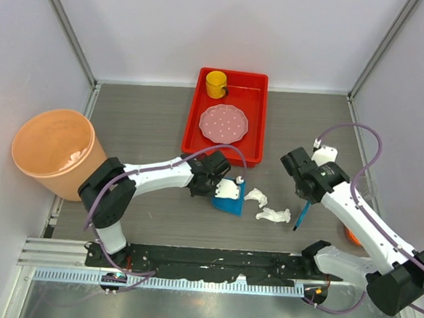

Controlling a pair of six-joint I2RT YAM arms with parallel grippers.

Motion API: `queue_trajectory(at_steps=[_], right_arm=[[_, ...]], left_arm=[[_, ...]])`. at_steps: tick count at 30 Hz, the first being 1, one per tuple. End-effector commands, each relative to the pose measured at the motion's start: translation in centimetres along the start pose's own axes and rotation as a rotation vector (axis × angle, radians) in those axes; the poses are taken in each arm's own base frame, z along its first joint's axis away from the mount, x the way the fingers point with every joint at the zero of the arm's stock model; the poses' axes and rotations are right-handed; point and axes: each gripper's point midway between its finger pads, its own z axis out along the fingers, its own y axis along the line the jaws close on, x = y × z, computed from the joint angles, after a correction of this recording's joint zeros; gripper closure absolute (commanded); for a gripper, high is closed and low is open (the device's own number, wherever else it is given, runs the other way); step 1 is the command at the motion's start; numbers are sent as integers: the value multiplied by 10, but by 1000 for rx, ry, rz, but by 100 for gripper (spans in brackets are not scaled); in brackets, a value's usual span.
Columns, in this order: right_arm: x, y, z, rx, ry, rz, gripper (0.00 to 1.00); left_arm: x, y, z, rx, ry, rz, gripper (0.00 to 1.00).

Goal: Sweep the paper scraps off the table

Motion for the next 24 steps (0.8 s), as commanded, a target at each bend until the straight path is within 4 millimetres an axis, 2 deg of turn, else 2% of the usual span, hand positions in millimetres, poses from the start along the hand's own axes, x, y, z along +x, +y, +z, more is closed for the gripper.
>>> queue_trajectory(at_steps=[1, 3, 5, 7, 9, 13, 15, 16, 19, 24], right_arm=[[25, -3, 23, 86, 21, 116, 99], [30, 6, 29, 67, 26, 125, 99], [32, 25, 31, 4, 8, 139, 99], [24, 41, 28, -48, -42, 146, 99], [21, 57, 21, -100, -85, 119, 99], [15, 109, 5, -251, -129, 64, 99], [15, 126, -4, -305, -137, 41, 99], [10, 136, -11, -341, -150, 62, 99], [1, 153, -26, -429, -160, 117, 99], [-7, 169, -46, -544, -160, 174, 99]], left_arm=[[-10, 9, 0, 3, -16, 56, 100], [-14, 9, 1, 15, -26, 61, 100], [-14, 8, 4, 25, -19, 59, 100], [-19, 3, 6, 56, -43, 56, 100], [-20, 3, 10, 63, -39, 52, 100], [-28, 1, 15, 94, -54, 22, 100], [-33, 1, 15, 108, -68, -4, 100], [-35, -1, 15, 116, -71, -9, 100], [-35, -10, 18, 157, -81, -37, 100], [-39, -21, 18, 201, -107, -77, 100]])
